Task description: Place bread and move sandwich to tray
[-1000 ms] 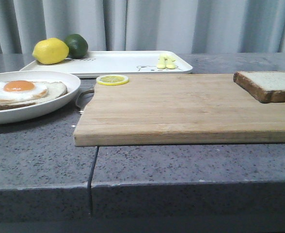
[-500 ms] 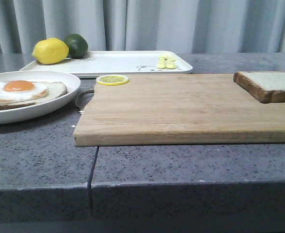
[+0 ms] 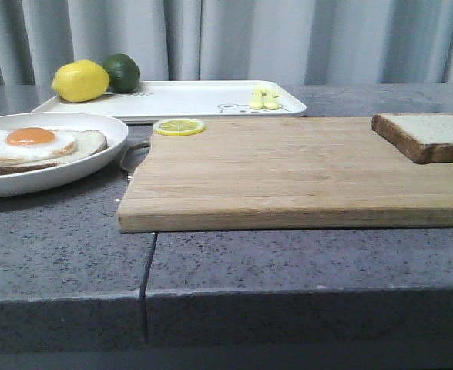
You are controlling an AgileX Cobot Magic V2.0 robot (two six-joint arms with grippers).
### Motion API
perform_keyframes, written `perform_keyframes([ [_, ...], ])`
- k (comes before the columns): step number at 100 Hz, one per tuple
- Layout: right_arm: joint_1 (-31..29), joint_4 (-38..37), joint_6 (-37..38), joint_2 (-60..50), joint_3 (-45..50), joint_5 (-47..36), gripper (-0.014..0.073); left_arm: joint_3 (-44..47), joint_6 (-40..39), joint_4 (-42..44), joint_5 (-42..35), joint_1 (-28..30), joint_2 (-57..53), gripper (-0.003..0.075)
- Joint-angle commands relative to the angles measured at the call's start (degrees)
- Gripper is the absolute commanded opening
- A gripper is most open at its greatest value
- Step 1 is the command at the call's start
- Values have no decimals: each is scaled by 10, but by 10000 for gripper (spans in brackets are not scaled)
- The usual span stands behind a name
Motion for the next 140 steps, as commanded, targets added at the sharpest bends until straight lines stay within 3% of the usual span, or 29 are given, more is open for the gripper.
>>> perform_keyframes([
  [1,-2,0,0,34,-34,-15,-116,-44,-5,-5,-9,-3,35,-19],
  [74,-2,9,0,55,-34,-21,-92,-55,-5,-17,4,-3,63,-4],
  [85,-2,9,0,55,-34,-23,24,-55,-5,-21,4,-3,63,109],
  [100,-2,9,0,55,-34,-23,286,-55,-5,-50,4,-3,63,410],
  [110,-2,9,0,55,-34,-23,409,-55,-5,-50,4,-3,63,543],
  [140,-2,9,0,55,-34,-23,419,-55,-5,-50,4,-3,63,500],
])
